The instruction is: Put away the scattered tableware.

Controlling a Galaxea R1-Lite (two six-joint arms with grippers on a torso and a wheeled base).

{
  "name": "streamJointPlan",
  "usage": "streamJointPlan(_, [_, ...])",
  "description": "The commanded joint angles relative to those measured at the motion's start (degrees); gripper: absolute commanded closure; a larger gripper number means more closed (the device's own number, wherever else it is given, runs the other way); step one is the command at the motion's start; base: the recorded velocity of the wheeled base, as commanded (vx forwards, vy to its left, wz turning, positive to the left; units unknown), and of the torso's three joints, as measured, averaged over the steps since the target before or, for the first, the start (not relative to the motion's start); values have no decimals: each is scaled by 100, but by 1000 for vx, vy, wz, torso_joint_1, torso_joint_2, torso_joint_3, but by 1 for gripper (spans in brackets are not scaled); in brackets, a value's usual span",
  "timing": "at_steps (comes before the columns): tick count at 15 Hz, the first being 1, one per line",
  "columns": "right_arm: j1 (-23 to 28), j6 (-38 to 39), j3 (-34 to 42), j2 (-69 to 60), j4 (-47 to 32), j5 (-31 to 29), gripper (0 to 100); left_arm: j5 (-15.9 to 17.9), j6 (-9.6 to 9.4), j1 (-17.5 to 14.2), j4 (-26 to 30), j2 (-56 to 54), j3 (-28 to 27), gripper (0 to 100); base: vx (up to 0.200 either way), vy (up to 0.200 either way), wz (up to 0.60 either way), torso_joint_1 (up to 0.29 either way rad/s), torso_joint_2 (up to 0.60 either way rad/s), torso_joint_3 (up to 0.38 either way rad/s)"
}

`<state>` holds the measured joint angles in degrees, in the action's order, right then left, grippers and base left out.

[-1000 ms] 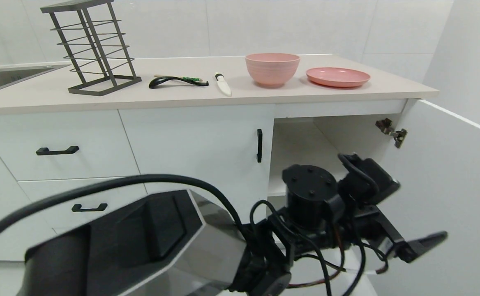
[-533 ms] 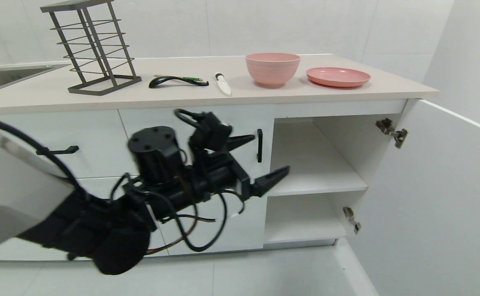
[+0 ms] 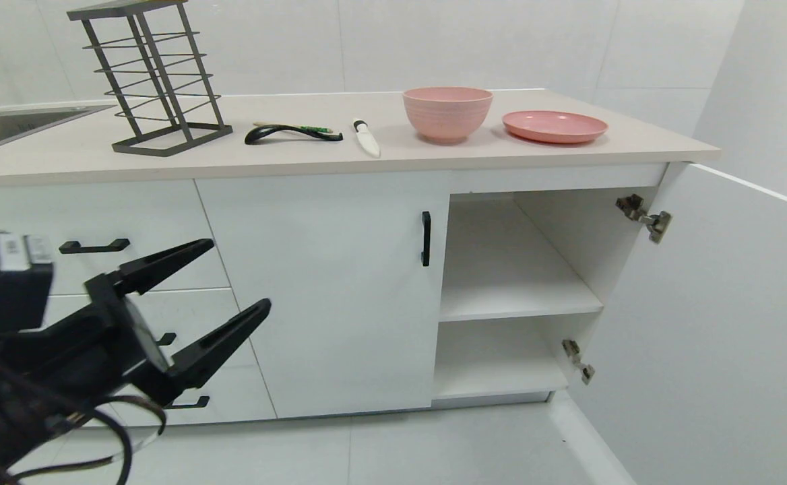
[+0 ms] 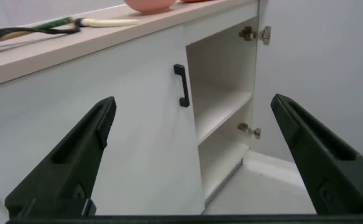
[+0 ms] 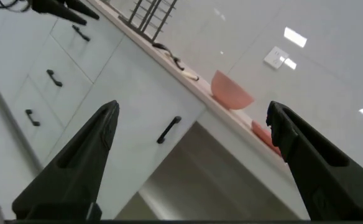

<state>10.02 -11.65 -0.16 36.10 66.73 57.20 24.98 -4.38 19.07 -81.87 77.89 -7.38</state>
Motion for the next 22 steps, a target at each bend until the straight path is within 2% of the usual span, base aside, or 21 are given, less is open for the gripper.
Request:
streamJointPlan(1, [-97, -21, 7, -1720, -1655, 19, 0, -63, 51, -333, 224, -1619, 738, 0, 0, 0, 0, 0, 0, 0])
streamJointPlan(2, [-545, -56, -28, -2388, -2709, 28, 0, -90, 95, -738, 804, -2383, 738, 0, 0, 0, 0, 0, 0, 0])
streamJointPlan(4, [-1002, -118, -2, -2871, -3711, -7, 0, -90, 60, -993, 1754, -3148, 738, 0, 0, 0, 0, 0, 0, 0])
streamJointPlan(5, [-1081, -118, 16, -3390, -4564, -95, 0, -98, 86, -1212, 2808, -4036, 738, 0, 0, 0, 0, 0, 0, 0])
streamJointPlan(6, [-1002, -135, 16, -3557, -4898, -306, 0, -107, 95, -1335, 3318, -4449, 738, 0, 0, 0, 0, 0, 0, 0])
streamJointPlan(7, [-1002, -144, 16, -3592, -5021, -824, 0, -125, 121, -1537, 4056, -5038, 702, 0, 0, 0, 0, 0, 0, 0])
streamJointPlan(8, [-1002, -65, 16, -3583, -5197, -1308, 0, -204, 244, -1687, 4575, -5424, 632, 0, 0, 0, 0, 0, 0, 0])
streamJointPlan(9, [-1002, 102, 16, -3592, -5654, -1897, 0, -283, 315, -1784, 4988, -5714, 632, 0, 0, 0, 0, 0, 0, 0])
streamJointPlan(11, [-1002, 251, 7, -3592, -6357, -2775, 0, -380, 315, -1828, 5524, -6242, 738, 0, 0, 0, 0, 0, 0, 0])
streamJointPlan(12, [-1002, 647, -19, -3592, -6471, -3426, 0, -494, 315, -1871, 6429, -6954, 729, 0, 0, 0, 0, 0, 0, 0])
streamJointPlan(13, [-1002, 972, -19, -3592, -6462, -3777, 0, -555, 306, -1951, 7238, -7534, 729, 0, 0, 0, 0, 0, 0, 0])
streamJointPlan(14, [-1002, 972, -19, -3592, -6462, -3777, 0, -555, 306, -1951, 7238, -7534, 729, 0, 0, 0, 0, 0, 0, 0])
streamJointPlan(15, [-1002, 1262, -11, -3592, -6453, -4059, 0, -1048, 271, -1915, 8143, -7789, 623, 0, 0, 0, 0, 0, 0, 0])
streamJointPlan(16, [-1002, 1288, -11, -3592, -6453, -4076, 0, -1373, 218, -1915, 8011, -7789, 702, 0, 0, 0, 0, 0, 0, 0])
streamJointPlan(17, [-1002, 1297, -11, -3592, -6445, -4103, 0, -1716, 7, -1915, 8064, -7789, 729, 0, 0, 0, 0, 0, 0, 0])
streamJointPlan(18, [-993, 1288, -11, -3592, -6453, -4234, 0, -2067, -28, -1915, 8134, -7789, 738, 0, 0, 0, 0, 0, 0, 0])
streamJointPlan(19, [-993, 1236, -11, -3592, -6453, -4577, 0, -2173, 51, -1915, 8134, -7789, 738, 0, 0, 0, 0, 0, 0, 0])
streamJointPlan(20, [-984, 1139, 7, -3583, -6629, -5737, 0, -2190, 183, -1915, 8143, -7789, 738, 0, 0, 0, 0, 0, 0, 0])
streamJointPlan(21, [-984, 1139, 7, -3583, -6629, -5737, 0, -2190, 183, -1915, 8143, -7789, 738, 0, 0, 0, 0, 0, 0, 0])
streamJointPlan(22, [-993, 1253, 7, -3592, -6708, -5685, 0, -2173, 332, -1915, 8170, -7789, 738, 0, 0, 0, 0, 0, 0, 0])
